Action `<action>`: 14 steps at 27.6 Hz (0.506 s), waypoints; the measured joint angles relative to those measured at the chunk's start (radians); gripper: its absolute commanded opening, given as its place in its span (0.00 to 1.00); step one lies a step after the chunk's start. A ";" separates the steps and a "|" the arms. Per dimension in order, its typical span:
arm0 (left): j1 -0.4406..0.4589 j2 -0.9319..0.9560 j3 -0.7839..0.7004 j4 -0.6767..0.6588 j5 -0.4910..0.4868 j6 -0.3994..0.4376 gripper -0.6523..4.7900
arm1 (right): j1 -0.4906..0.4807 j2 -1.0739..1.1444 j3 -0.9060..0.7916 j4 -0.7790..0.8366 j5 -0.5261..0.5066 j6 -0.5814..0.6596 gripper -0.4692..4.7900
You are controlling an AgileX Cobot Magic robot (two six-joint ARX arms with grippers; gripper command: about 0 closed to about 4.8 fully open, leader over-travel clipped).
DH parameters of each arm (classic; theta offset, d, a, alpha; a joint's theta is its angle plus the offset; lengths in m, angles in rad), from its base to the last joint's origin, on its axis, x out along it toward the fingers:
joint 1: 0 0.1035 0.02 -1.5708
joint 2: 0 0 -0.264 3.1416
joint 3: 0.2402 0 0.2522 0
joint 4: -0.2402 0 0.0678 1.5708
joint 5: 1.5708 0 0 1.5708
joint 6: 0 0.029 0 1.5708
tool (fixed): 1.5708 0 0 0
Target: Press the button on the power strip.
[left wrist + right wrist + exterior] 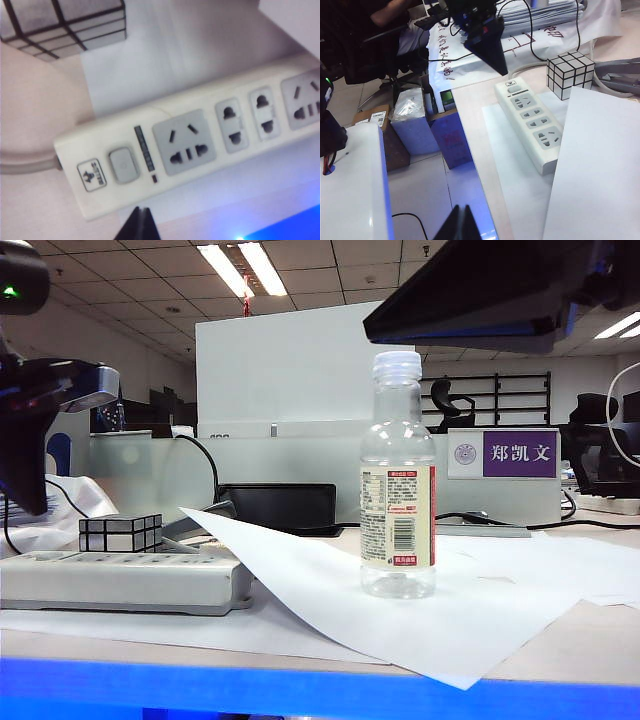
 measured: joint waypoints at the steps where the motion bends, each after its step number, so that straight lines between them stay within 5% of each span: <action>1: -0.001 0.024 0.035 -0.023 0.001 0.000 0.11 | 0.000 0.000 0.000 0.000 0.000 0.000 0.10; 8: -0.001 0.137 0.105 -0.163 0.000 -0.004 0.11 | 0.000 0.000 0.000 0.000 0.000 0.000 0.10; 14: -0.001 0.150 0.105 -0.127 0.000 -0.004 0.11 | 0.000 0.000 0.000 0.000 0.000 0.000 0.10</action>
